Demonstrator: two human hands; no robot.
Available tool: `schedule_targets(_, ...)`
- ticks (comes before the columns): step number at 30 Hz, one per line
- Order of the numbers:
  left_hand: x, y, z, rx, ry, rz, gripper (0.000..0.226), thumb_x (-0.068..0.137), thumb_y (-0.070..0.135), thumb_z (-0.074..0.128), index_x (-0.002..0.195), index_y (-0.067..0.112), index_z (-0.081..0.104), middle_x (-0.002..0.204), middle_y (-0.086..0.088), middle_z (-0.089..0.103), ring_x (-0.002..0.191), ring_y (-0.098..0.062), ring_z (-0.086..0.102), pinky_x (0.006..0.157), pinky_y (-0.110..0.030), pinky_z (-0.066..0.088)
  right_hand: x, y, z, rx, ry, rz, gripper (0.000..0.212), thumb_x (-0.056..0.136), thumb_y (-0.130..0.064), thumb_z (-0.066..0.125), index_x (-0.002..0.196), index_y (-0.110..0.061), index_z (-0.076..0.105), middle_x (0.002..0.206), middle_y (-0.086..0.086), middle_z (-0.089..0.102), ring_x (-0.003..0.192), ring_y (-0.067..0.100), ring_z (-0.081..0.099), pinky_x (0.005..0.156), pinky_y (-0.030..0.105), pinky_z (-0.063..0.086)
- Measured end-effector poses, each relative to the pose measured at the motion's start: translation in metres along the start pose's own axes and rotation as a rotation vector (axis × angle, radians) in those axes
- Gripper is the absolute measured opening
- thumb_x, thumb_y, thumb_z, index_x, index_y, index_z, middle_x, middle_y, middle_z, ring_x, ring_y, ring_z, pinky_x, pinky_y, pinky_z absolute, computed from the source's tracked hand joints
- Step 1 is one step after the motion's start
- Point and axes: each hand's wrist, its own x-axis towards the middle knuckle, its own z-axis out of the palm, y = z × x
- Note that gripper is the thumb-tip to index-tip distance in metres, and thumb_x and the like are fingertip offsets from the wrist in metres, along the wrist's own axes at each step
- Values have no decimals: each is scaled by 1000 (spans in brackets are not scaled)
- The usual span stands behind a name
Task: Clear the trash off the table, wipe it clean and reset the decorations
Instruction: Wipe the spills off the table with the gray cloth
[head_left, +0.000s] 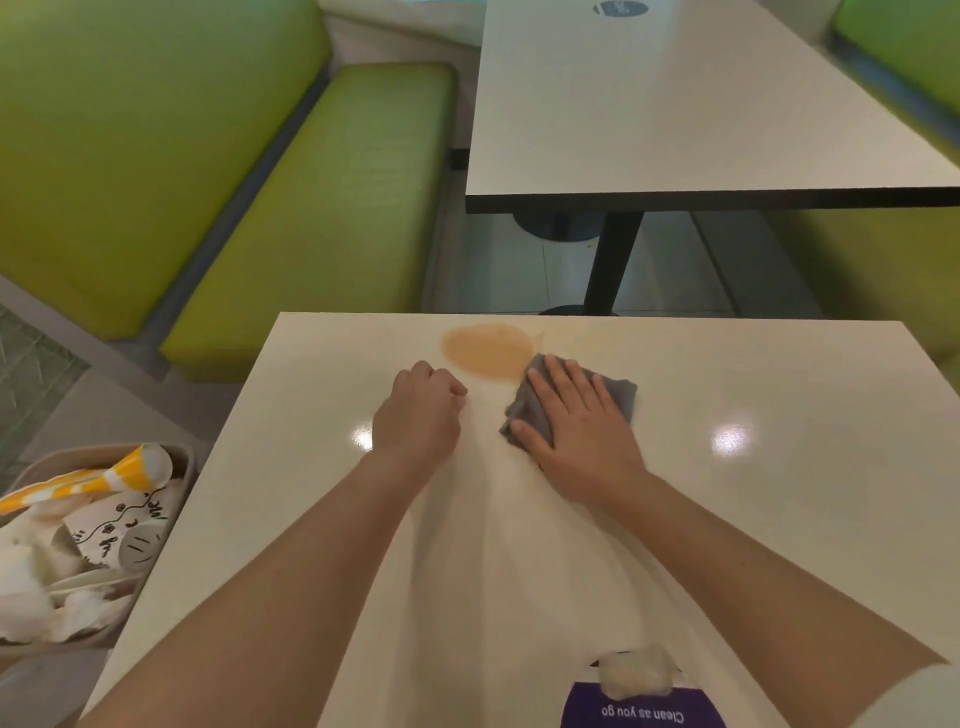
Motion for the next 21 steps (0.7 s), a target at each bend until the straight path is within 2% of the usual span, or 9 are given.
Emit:
schedule_targets(2,5,-7,-4,3,45,-2,25,100,28,48,122,23,58,122,1,53,118,-19,44,84,-36,44,2,10,-3,-4,-1,-28,64,99,-58,14,156,-31,1,163,-8,-8,149,10,-13,122,37,-7)
schedule_targets(4,10,-13,-7,33,89,-24,30,97,30,54,126,24,56,125,0,52,119,-21,44,89,-35,40,13,20,-7,6,19,39,59,102,-51,15,157,-29,4,164,-7,-4,150,11,-9,122,38,-5)
schedule_targets(8,19,-23,-11,107,78,-131,57,91,43,62,141,22,42,140,-3,41,129,-24,35,101,-35,33,30,7,-6,7,69,217,61,103,-46,16,157,-22,4,165,-1,-3,150,17,-7,122,40,-5)
schedule_targets(11,26,-26,-9,139,0,-186,68,91,50,59,147,21,34,151,-2,31,137,-24,28,108,-37,27,17,-16,1,28,23,62,64,100,-51,14,157,-25,2,164,-4,-8,150,15,-12,122,39,-8)
schedule_targets(13,30,-28,-10,153,-31,-192,68,90,52,59,147,23,35,150,-2,34,137,-25,30,108,-38,27,3,-19,4,19,-10,-67,67,96,-56,5,157,-27,1,163,-7,-9,149,11,-14,121,36,-9)
schedule_targets(15,31,-29,-13,144,-41,-198,68,89,54,59,146,25,35,148,-3,37,135,-25,33,106,-38,29,4,-7,1,8,-1,-80,67,95,-53,3,157,-28,2,164,-8,-6,149,10,-12,121,34,-8)
schedule_targets(19,29,-30,-15,112,-64,-187,66,90,52,58,146,24,35,147,-3,37,134,-25,33,103,-38,34,38,13,-5,-6,89,163,58,103,-39,14,157,-21,8,164,-1,2,151,17,-3,123,39,-1)
schedule_targets(21,30,-29,-15,97,-80,-194,66,90,51,58,146,24,35,147,-3,35,134,-25,32,102,-38,34,60,5,-6,-11,89,224,56,104,-37,15,157,-21,7,165,0,2,151,18,-2,123,40,-1)
